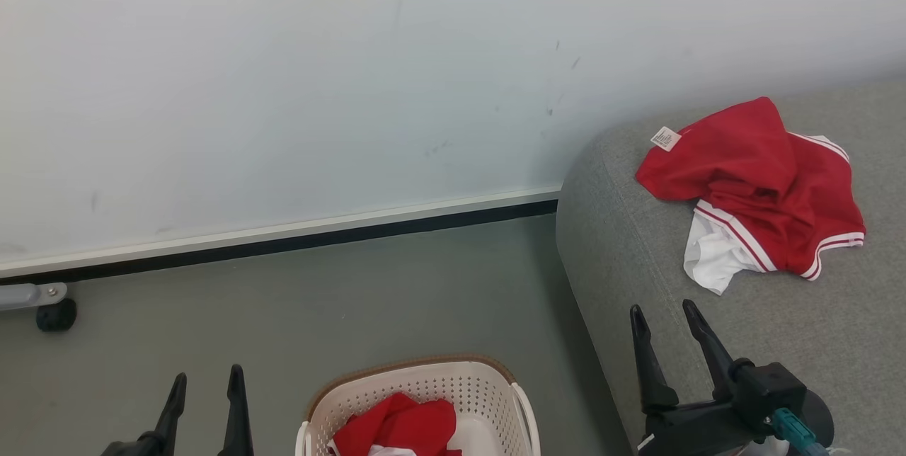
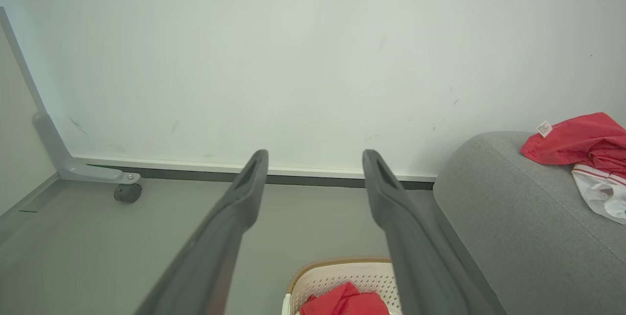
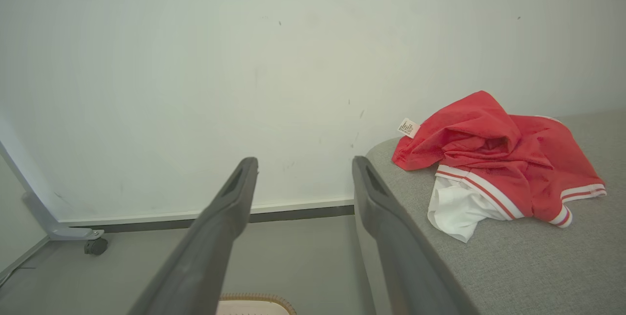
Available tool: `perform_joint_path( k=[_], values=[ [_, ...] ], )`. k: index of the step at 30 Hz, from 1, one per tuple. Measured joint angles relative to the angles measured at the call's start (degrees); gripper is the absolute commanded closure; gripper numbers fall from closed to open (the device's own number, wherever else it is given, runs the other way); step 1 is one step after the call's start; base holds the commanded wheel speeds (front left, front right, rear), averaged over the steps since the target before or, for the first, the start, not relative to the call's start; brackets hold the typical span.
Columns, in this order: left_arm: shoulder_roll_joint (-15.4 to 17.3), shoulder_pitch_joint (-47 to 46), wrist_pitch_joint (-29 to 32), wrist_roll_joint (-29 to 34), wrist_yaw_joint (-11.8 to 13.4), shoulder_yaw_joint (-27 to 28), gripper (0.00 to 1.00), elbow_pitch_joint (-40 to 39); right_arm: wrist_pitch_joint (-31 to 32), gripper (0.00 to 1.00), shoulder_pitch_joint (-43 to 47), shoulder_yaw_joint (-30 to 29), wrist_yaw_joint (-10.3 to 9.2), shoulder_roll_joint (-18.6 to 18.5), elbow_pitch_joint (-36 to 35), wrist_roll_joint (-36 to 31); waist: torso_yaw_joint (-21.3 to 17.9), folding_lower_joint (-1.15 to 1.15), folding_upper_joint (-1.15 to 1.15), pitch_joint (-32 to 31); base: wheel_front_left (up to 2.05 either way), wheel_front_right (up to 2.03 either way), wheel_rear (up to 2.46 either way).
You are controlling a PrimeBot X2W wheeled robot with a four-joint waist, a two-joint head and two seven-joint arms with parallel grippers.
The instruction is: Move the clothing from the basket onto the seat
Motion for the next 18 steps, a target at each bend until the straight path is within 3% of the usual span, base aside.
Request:
perform_joint_path(
  k=[18],
  values=[
    [-0.5, 1.2, 0.0, 2.1, 0.0, 0.6, 0.00, -2.3, 0.0, 0.00, 1.0, -1.8, -0.44, -0.2, -2.5, -0.4, 0.5, 0.00, 0.01, 2.3, 0.00, 0.00, 0.00]
  ],
)
